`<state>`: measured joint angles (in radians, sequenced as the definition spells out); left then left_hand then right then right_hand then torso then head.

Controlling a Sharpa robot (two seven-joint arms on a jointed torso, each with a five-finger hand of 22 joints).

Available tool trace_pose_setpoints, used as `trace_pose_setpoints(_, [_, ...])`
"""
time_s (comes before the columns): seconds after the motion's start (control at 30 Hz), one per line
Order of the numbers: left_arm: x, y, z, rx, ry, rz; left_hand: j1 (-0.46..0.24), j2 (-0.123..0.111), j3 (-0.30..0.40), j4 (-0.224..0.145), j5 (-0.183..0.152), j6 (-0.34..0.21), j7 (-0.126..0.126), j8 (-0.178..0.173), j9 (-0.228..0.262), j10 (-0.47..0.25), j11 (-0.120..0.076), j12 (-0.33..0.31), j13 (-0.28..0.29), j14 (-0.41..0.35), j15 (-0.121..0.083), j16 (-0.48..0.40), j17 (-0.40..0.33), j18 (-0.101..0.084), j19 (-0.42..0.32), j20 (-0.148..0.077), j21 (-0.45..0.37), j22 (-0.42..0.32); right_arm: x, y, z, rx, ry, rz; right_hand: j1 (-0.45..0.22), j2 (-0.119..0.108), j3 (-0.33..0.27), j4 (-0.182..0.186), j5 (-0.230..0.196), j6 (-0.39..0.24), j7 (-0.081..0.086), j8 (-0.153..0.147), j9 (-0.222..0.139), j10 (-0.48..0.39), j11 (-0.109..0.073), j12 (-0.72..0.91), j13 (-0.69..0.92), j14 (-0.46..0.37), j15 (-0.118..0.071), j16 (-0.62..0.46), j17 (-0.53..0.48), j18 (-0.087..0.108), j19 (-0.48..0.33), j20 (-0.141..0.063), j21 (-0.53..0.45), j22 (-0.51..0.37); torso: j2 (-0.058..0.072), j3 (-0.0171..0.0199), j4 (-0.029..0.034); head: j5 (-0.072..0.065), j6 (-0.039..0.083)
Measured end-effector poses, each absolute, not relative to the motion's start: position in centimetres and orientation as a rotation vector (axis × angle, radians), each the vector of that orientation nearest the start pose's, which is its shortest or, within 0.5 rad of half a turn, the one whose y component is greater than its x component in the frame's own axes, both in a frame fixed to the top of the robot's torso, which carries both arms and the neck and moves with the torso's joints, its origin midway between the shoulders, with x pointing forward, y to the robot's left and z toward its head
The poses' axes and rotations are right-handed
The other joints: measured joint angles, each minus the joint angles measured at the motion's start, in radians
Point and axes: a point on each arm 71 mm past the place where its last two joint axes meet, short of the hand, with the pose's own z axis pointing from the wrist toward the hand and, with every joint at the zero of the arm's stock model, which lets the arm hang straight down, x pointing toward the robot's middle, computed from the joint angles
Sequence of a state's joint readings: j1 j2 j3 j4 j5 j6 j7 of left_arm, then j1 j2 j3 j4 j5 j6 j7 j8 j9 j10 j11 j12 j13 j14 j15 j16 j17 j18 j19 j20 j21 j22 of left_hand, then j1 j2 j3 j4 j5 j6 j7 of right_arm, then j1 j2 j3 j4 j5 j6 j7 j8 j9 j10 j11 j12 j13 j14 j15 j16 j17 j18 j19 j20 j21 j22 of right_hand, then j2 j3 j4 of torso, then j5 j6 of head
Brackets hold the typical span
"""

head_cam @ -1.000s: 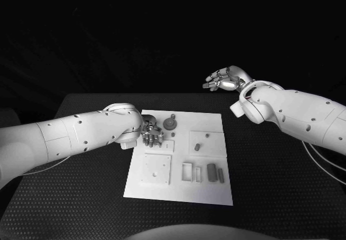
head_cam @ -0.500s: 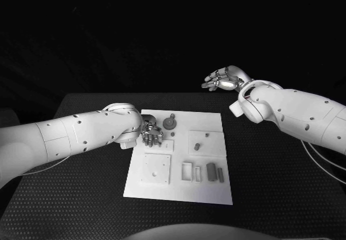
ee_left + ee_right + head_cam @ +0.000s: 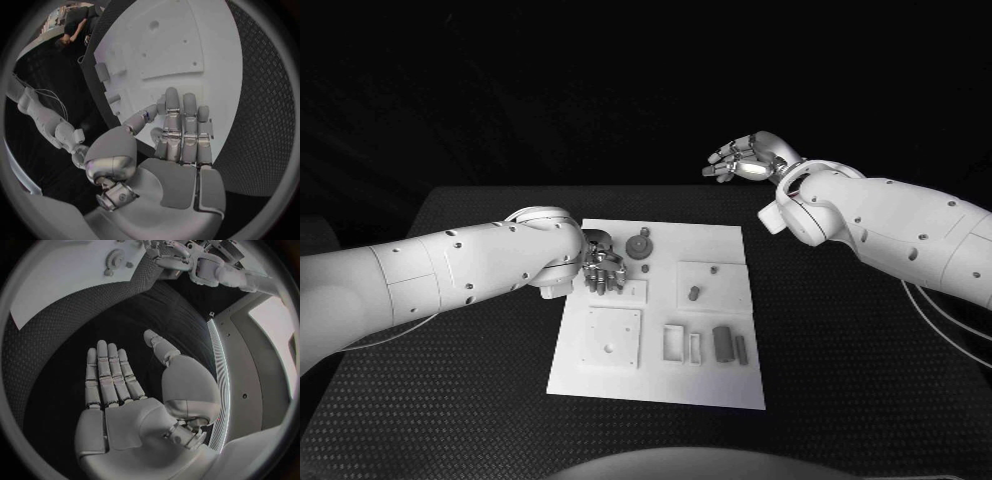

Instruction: Assemble the parts on the task board

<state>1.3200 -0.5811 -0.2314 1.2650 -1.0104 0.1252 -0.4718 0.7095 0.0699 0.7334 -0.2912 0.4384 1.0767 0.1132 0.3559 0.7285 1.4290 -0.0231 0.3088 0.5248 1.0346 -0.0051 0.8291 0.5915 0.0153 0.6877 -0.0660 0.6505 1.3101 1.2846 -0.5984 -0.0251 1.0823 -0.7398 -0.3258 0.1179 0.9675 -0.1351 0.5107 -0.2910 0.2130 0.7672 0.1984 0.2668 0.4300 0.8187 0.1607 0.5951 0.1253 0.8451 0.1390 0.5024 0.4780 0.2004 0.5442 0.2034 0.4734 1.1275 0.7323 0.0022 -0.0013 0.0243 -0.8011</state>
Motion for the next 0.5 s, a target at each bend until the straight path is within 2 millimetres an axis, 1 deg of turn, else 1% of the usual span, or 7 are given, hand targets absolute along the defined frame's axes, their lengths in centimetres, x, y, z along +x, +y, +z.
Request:
trace_pose_setpoints(0.2, [51.52,16.39,-24.24,-0.092,2.357,-0.35,0.001,0.001,0.0,0.0,0.0,0.0,0.0,-0.003,0.001,0.0,0.0,0.0,0.0,0.0,0.0,0.0,0.0,0.0,0.0,0.0,0.0,0.0,57.74,-20.96,-15.67,0.484,1.568,0.955,0.0,0.0,0.0,0.0,0.0,0.0,0.0,0.0,-0.001,0.0,0.0,-0.004,-0.001,0.0,0.0,0.0,-0.001,0.0,0.0,0.0,0.0,0.0,0.0,-0.0002,-0.0002,0.0,0.001])
trace_pose_setpoints(0.43, [51.48,16.36,-24.23,-0.09,2.358,-0.349,0.001,0.001,0.002,0.002,0.003,0.0,0.0,0.0,0.001,0.0,0.0,0.0,0.0,0.0,0.0,0.0,-0.001,0.0,0.0,0.0,0.004,0.0,57.73,-20.94,-15.67,0.484,1.57,0.956,0.0,0.0,0.0,0.0,0.0,0.0,0.0,0.0,-0.001,0.0,0.0,-0.004,-0.002,0.0,0.0,-0.004,-0.002,0.0,0.0,0.0,-0.004,0.0,0.0,-0.0004,-0.0002,0.0,-0.002])
trace_pose_setpoints(0.5, [51.47,16.35,-24.23,-0.089,2.358,-0.349,0.001,0.001,0.003,0.003,0.003,0.0,0.0,0.0,0.001,0.0,0.0,0.0,0.0,0.0,0.0,0.0,-0.001,0.0,0.0,0.0,0.004,0.0,57.73,-20.94,-15.68,0.484,1.57,0.956,0.0,0.0,0.0,0.0,0.0,0.0,0.0,0.0,-0.001,0.004,0.004,-0.004,-0.003,0.0,0.0,-0.004,-0.002,0.0,0.0,0.0,-0.004,0.0,0.0,-0.0005,-0.0001,0.0,-0.002])
